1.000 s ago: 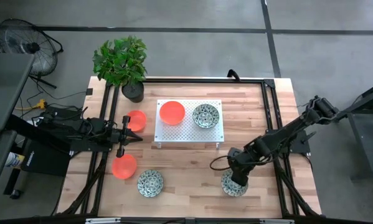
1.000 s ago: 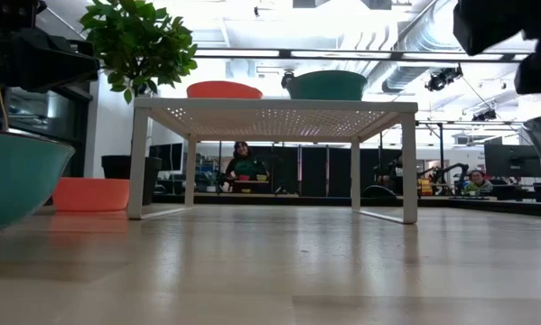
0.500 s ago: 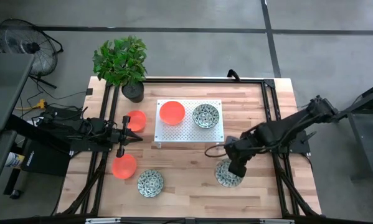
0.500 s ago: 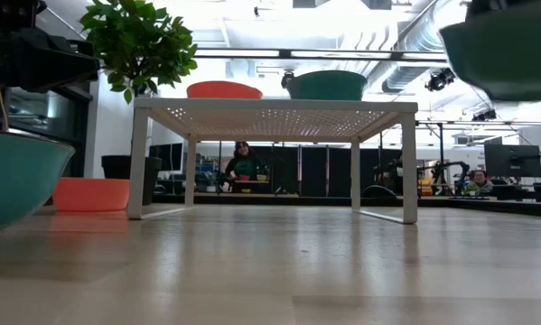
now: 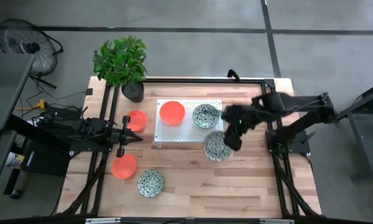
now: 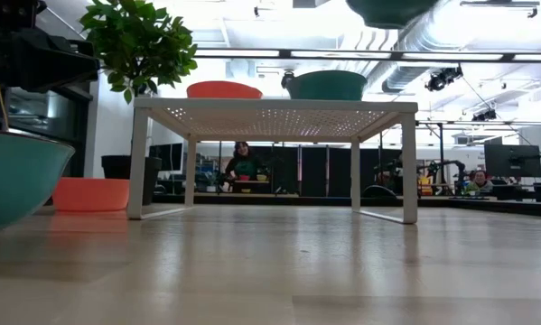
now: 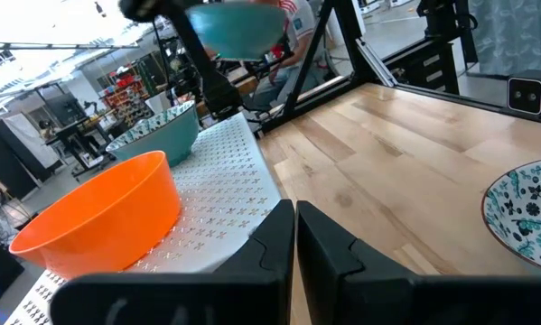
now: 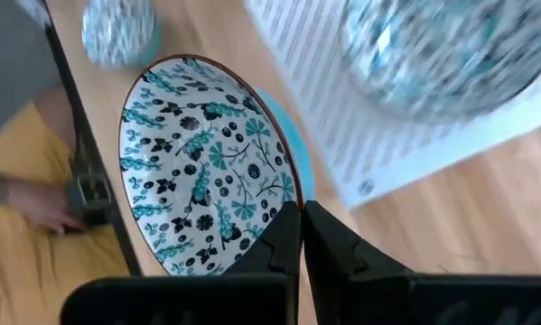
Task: Pick & Place Mini bowls
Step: Stack the right blue patterned bowl on the blue patterned bowl on the shelf, then stack the blue patterned bowl on the blue patterned bowls on the shelf
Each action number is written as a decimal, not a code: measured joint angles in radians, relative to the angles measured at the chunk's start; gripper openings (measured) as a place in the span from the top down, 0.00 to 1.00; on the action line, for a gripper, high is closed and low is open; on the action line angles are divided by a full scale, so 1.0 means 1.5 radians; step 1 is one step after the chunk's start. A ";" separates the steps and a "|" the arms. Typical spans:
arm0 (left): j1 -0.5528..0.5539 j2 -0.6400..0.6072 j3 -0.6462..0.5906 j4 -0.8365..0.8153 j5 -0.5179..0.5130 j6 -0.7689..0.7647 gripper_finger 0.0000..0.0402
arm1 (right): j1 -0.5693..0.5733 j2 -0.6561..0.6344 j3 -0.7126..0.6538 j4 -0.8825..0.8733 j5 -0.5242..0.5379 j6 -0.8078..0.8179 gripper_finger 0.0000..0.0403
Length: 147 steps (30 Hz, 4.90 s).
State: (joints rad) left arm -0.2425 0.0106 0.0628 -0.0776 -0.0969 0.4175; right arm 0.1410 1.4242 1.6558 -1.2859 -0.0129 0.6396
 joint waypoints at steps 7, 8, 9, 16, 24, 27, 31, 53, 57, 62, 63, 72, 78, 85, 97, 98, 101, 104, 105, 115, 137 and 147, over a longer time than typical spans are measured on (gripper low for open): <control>0.000 0.000 0.000 0.000 0.000 0.000 0.98 | -0.096 0.000 0.039 -0.002 -0.030 -0.074 1.00; 0.000 0.000 0.000 0.000 0.000 0.000 0.98 | -0.109 0.000 0.042 -0.003 -0.039 -0.081 1.00; 0.000 0.000 0.000 0.000 0.000 0.000 0.98 | -0.120 0.000 0.044 -0.003 -0.046 -0.086 1.00; 0.000 0.000 0.000 0.000 0.000 0.000 0.98 | -0.186 0.003 0.044 -0.003 -0.078 -0.118 1.00; 0.000 0.000 0.000 0.000 0.000 0.000 0.98 | -0.234 0.024 0.044 0.007 -0.112 -0.151 1.00; 0.000 0.000 0.000 0.000 0.000 0.000 0.98 | -0.252 0.037 0.044 0.018 -0.130 -0.159 1.00; 0.000 0.000 0.000 0.000 0.000 0.000 0.98 | -0.277 0.051 0.044 0.020 -0.151 -0.161 1.00; 0.000 0.000 0.000 0.000 0.000 0.000 0.98 | -0.361 0.068 0.042 0.055 -0.186 -0.028 1.00; 0.000 0.000 0.000 0.000 0.000 0.000 0.98 | -0.360 0.087 0.042 0.040 -0.199 -0.001 1.00; 0.000 0.000 0.000 0.000 0.000 0.000 0.98 | -0.360 0.117 0.042 0.009 -0.208 0.001 1.00; 0.000 0.000 0.000 0.000 0.000 0.000 0.98 | -0.359 0.124 0.042 0.007 -0.211 -0.001 1.00; 0.000 0.000 0.000 0.000 0.000 0.000 0.98 | -0.365 0.150 0.042 0.001 -0.224 -0.024 1.00; 0.000 0.000 0.000 0.000 0.000 0.000 0.98 | -0.365 0.151 0.042 -0.015 -0.210 -0.026 1.00; 0.000 0.000 0.000 0.000 0.000 0.000 0.98 | -0.369 0.151 0.042 -0.016 -0.189 -0.029 1.00; 0.000 0.000 0.000 0.000 0.000 0.000 0.98 | -0.369 0.151 0.042 -0.014 -0.185 0.009 1.00; 0.000 0.000 0.000 0.000 0.000 0.000 0.98 | -0.369 0.151 0.042 -0.014 -0.184 0.010 1.00; 0.000 0.000 0.000 0.000 0.000 0.000 0.98 | -0.365 0.151 0.042 -0.013 -0.179 0.026 1.00; 0.000 0.000 0.000 0.000 0.000 0.000 0.98 | -0.361 0.158 0.043 -0.013 -0.171 0.037 1.00; 0.000 0.000 0.000 0.000 0.000 0.000 0.98 | -0.359 0.160 0.043 -0.014 -0.169 0.039 1.00; 0.000 0.000 0.000 0.000 0.000 0.000 0.98 | -0.355 0.205 0.044 -0.018 -0.190 0.029 1.00; 0.000 0.000 0.000 0.000 0.000 0.000 0.98 | -0.360 0.206 0.042 -0.029 -0.172 -0.020 0.84; 0.000 0.000 0.000 0.000 0.000 0.000 0.98 | -0.367 0.203 0.042 -0.028 -0.188 -0.030 0.69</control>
State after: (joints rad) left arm -0.2427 0.0105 0.0628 -0.0776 -0.0970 0.4174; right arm -0.4095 1.7282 1.7188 -1.3281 -0.2955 0.5941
